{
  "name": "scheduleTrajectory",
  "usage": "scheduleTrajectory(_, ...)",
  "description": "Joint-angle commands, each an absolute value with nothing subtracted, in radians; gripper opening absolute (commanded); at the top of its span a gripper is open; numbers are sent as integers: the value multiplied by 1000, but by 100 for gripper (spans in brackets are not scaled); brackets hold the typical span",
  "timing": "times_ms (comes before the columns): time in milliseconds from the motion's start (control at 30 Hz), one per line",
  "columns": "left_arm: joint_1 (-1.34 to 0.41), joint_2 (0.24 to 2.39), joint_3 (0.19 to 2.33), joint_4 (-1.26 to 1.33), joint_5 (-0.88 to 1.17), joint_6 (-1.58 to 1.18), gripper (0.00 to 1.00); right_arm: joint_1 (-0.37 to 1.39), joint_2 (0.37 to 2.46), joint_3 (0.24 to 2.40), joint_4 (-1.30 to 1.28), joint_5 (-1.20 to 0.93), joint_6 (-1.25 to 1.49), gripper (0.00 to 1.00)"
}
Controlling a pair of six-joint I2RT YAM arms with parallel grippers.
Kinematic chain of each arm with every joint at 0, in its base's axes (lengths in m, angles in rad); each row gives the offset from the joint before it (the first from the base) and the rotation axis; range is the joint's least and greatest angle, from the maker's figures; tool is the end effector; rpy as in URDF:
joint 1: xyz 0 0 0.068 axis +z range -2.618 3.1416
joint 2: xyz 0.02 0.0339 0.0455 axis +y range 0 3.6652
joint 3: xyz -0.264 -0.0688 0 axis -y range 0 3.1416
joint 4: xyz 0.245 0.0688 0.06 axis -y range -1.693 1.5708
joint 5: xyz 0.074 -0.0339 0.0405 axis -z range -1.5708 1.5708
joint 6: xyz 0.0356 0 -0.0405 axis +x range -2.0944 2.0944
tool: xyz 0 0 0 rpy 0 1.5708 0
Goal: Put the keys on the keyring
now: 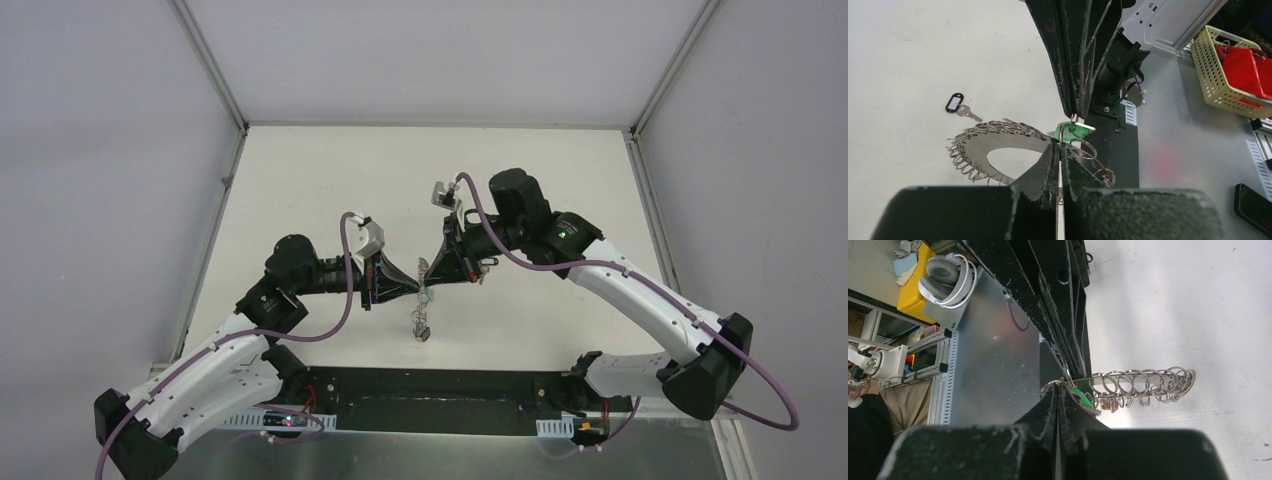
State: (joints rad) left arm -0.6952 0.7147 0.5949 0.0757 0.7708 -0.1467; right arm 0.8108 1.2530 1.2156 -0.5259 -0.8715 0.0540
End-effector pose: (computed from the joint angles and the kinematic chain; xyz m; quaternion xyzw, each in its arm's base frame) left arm 0.1150 -0.1282 0.3124 0.4315 0.5741 -0.5097 0.4737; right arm 0.1639 0.2120 0.3633 -0.4826 0.6625 0.5190 0.2424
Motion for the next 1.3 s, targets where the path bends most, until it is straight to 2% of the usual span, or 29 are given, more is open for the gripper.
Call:
scheduleTrajectory(0,-707,713,644,173,801,-163,0,821,1260,1268,-471,-845,57,0)
scheduleTrajectory(333,-710,725,643,187,799,-182,0,824,1265,1272,-475,-807,60,0)
scheduleTrajectory(667,-713,717,638,189,785,-181,0,823,1232,1239,-480,-678,74,0)
scheduleTrajectory(1267,-713,690,621,194,731,-196,0,824,1180,1189,-489,-650,22,0)
